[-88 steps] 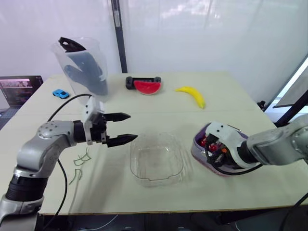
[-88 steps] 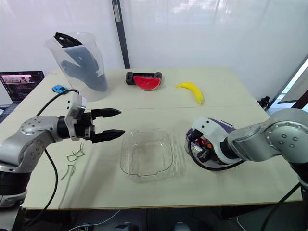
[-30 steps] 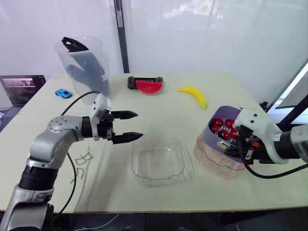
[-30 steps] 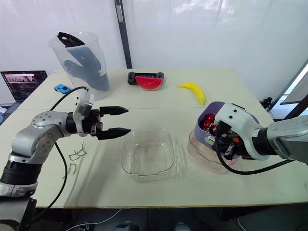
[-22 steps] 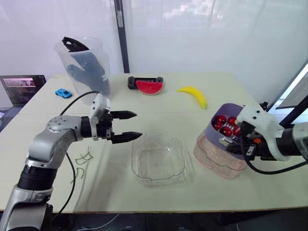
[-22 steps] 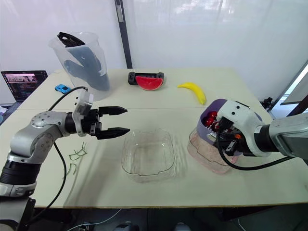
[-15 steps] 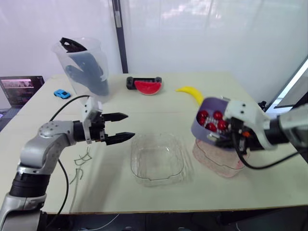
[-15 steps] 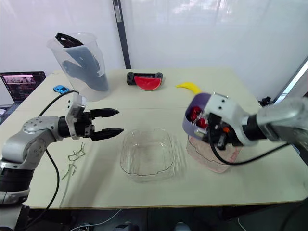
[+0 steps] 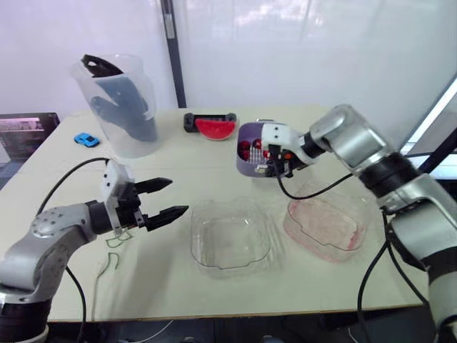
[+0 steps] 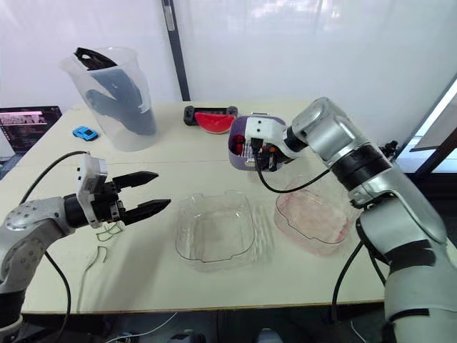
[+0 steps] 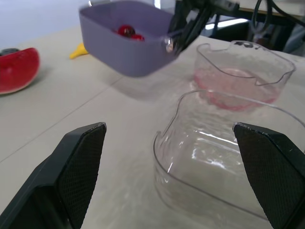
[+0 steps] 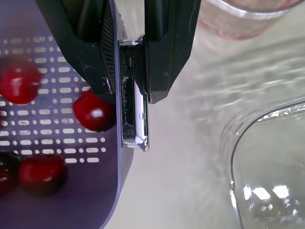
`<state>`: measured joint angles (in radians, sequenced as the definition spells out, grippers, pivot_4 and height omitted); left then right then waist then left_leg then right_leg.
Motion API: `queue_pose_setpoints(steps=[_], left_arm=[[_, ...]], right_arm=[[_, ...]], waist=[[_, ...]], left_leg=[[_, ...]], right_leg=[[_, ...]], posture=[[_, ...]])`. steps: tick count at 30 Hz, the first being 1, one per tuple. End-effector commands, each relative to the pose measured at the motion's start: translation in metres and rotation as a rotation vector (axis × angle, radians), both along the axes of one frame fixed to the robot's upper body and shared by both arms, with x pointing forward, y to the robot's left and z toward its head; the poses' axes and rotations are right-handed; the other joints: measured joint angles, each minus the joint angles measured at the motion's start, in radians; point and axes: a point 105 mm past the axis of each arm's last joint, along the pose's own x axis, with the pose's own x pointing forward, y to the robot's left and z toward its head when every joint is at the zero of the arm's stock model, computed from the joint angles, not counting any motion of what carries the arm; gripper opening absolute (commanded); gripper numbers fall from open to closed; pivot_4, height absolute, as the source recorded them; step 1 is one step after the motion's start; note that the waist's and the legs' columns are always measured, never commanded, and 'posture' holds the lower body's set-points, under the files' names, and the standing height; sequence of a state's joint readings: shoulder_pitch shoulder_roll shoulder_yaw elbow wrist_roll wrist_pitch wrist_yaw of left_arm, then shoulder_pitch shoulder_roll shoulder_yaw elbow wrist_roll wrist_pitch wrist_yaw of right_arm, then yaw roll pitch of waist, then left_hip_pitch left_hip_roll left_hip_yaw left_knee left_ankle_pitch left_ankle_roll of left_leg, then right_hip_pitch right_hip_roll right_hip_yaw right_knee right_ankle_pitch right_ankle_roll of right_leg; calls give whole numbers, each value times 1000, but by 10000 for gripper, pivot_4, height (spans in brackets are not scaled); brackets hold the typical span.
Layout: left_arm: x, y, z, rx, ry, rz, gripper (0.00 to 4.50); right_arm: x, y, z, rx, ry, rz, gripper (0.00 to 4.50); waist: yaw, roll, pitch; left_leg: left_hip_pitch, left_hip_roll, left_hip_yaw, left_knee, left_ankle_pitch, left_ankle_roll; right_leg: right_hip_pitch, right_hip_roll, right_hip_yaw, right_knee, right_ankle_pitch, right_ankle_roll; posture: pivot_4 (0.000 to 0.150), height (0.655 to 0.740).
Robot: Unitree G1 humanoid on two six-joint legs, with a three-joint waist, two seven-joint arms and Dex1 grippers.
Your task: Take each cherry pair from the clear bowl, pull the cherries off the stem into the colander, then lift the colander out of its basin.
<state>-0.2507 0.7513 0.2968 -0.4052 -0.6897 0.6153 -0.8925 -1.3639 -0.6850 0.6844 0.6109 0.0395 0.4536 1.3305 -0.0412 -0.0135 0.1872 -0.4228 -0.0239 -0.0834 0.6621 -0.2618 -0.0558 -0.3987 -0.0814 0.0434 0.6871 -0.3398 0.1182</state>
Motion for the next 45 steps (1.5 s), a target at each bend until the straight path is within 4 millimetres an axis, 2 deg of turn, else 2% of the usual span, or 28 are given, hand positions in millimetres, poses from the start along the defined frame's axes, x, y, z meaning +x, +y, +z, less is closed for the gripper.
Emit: queue_pose_setpoints(steps=[1, 9, 13, 15, 17, 22, 24, 29, 32, 34, 36, 41, 45], left_arm=[[-9, 3, 13, 9, -51, 24, 45000], [-15, 5, 14, -1, -29, 39, 45000], [-15, 2, 17, -27, -26, 29, 45000], [-13, 2, 17, -26, -23, 29, 45000], [-12, 3, 16, -26, -20, 31, 45000], [-2, 7, 21, -44, -54, 77, 45000], [5, 7, 23, -63, -48, 94, 45000], [11, 5, 13, -9, -20, 93, 45000], [16, 12, 6, 40, -35, 139, 45000], [21, 25, 4, 54, -62, 198, 45000], [23, 35, 1, 59, -72, 218, 45000], [23, 67, -13, 71, -18, 266, 45000], [21, 85, -24, 74, 18, 297, 45000]], right_arm=[[4, -1, -2, -1, -1, 26, 2294], [8, 0, -34, 14, 108, 11, 2294], [11, -5, -39, 31, 130, -34, 2294], [11, -5, -31, 60, 136, -40, 12649], [8, -4, -17, 77, 120, -20, 20352], [4, -7, 35, 180, 6, -20, 44168], [-2, -15, 54, 225, -36, -38, 44737], [-25, -51, 83, 341, -123, -97, 44737], [-38, -85, 83, 414, -210, -167, 44737], [-45, -122, 76, 486, -308, -264, 44737], [-57, -149, 65, 531, -298, -356, 44737], [-88, -201, 30, 648, -332, -541, 44737], [-105, -223, 11, 693, -368, -605, 44737]], waist=[[0, 0, 0], [-5, 0, 0], [-5, 0, 0], [-5, 0, 0], [-3, 0, 0], [-3, 1, 0], [1, 0, 0], [5, 0, 0], [7, 0, 0], [8, 0, 0], [9, 1, 0], [0, 2, 0], [-2, 2, 0]], left_leg=[[0, 0, 0, 1, 0, 0], [0, 0, 0, 0, 2, -3], [0, 0, 0, 0, 2, -3], [1, 0, 0, 0, 2, -3], [1, 0, 0, 0, 2, -4], [1, 0, 0, -1, 2, -4], [1, 0, -1, -1, 2, -4], [0, -1, -1, -1, 0, -1], [0, -1, 0, -1, -2, 3], [1, -1, 0, 0, -2, 3], [1, -1, 0, 0, -2, 4], [2, 0, 1, -1, -3, 4], [5, 0, 2, -1, -3, 6]], right_leg=[[0, 0, 0, 0, 0, 0], [-1, 1, 0, 1, 0, 0], [0, 1, 0, 1, 0, 0], [0, 1, 0, 1, 0, 0], [0, 1, 0, 1, 0, 0], [-1, 1, 0, 1, 0, 0], [0, 1, 0, 2, 0, 0], [1, 0, 0, 1, 0, 0], [1, 0, 0, 0, 0, 0], [1, 0, 0, 0, 0, 0], [1, 0, 0, 1, 0, 0], [2, 1, 0, 1, 0, 0], [5, 1, 1, 1, 0, 0]], posture=[[1500, 7400], [1500, 7400], [1500, 7400], [1500, 7400], [1500, 7400], [1500, 7400], [1500, 7400], [1500, 7400], [1500, 7400], [1500, 7400], [1500, 7400], [1500, 7400], [1500, 7400]])
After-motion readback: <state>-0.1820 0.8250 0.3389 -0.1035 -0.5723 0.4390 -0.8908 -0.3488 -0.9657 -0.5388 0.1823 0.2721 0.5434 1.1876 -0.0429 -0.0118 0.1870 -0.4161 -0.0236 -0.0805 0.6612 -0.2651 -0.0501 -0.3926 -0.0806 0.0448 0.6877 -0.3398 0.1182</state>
